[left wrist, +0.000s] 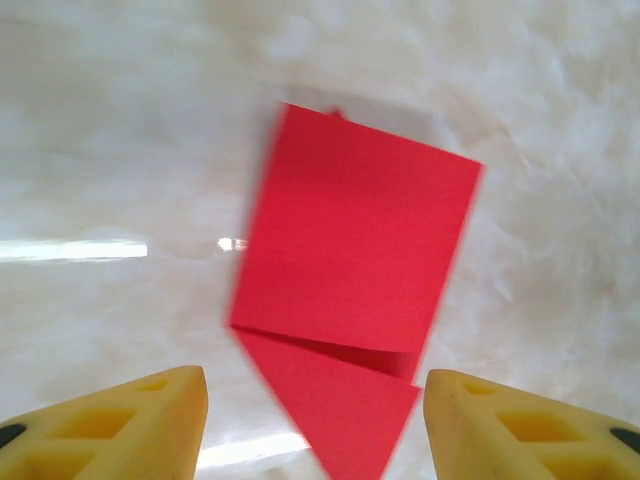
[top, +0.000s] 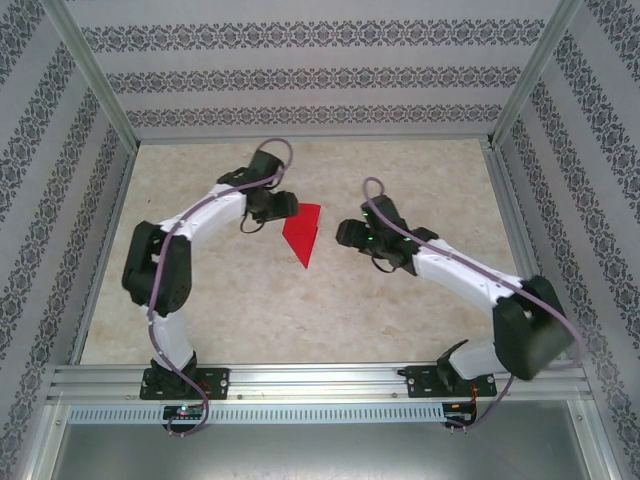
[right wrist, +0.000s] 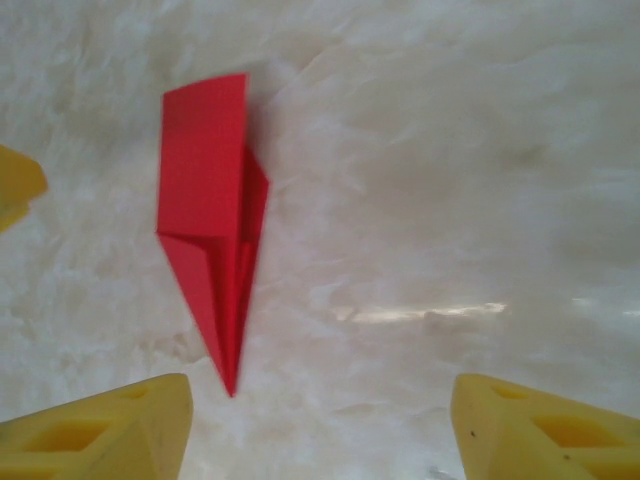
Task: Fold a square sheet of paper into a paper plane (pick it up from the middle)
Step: Turn over the paper at the center of the table.
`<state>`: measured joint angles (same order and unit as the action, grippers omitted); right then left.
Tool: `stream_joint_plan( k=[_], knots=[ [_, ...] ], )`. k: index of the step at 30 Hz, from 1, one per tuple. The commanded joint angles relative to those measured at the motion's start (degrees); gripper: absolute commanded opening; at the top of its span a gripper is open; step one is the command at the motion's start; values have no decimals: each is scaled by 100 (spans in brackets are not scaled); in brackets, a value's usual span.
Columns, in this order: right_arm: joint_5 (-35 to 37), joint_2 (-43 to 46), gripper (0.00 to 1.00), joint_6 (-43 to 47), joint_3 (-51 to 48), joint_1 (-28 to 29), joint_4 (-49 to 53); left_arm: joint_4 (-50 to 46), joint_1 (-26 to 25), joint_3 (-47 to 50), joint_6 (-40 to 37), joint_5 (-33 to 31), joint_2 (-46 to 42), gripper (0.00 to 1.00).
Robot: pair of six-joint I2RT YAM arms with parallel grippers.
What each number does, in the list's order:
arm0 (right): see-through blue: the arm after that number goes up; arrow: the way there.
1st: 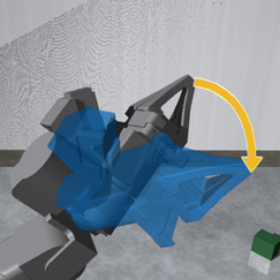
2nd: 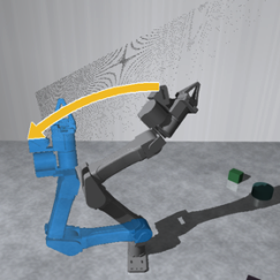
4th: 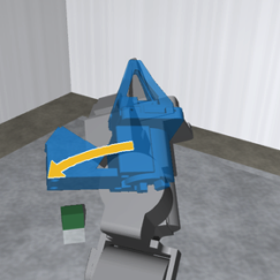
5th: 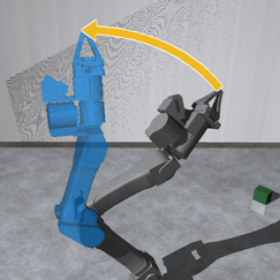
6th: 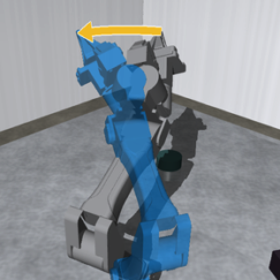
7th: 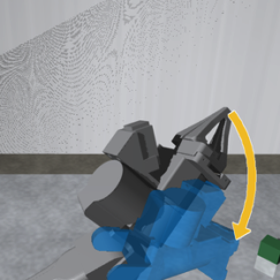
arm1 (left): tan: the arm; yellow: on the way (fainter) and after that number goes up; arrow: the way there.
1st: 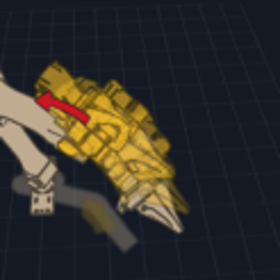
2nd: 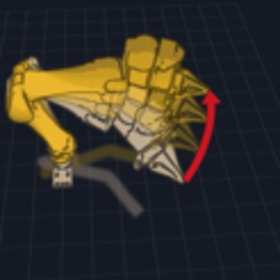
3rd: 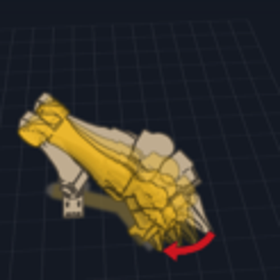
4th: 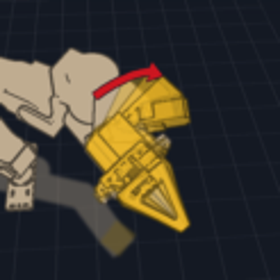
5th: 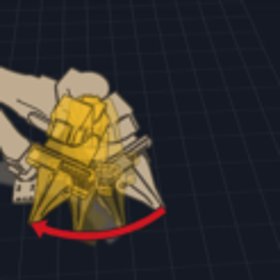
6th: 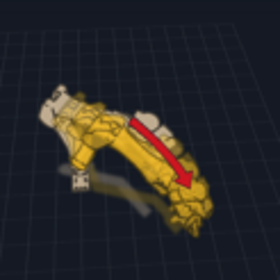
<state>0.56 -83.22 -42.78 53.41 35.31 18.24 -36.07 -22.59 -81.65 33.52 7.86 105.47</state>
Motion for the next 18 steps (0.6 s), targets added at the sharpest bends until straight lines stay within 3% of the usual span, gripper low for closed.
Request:
stream_joint_plan(
  k=[1, 4, 7, 11, 18],
  knots=[
    [149, -649, 62, -52, 734, 488, -184, 606, 390, 686, 387, -48, -534, 64],
    [-78, -1383, 52, -78, 1323, 752, -205, 775, 683, 1268, 470, -106, -936, 69],
    [-230, -2008, 49, -99, 1831, 936, -158, 862, 847, 1667, 526, -207, -1222, 77],
    [-401, -2638, 48, -116, 2375, 1004, -3, 993, 1027, 2029, 594, -317, -1496, 89],
    [-706, -3391, 48, 23, 2935, 996, 382, 1059, 1116, 2116, 520, -233, -1526, 93]
  ],
)
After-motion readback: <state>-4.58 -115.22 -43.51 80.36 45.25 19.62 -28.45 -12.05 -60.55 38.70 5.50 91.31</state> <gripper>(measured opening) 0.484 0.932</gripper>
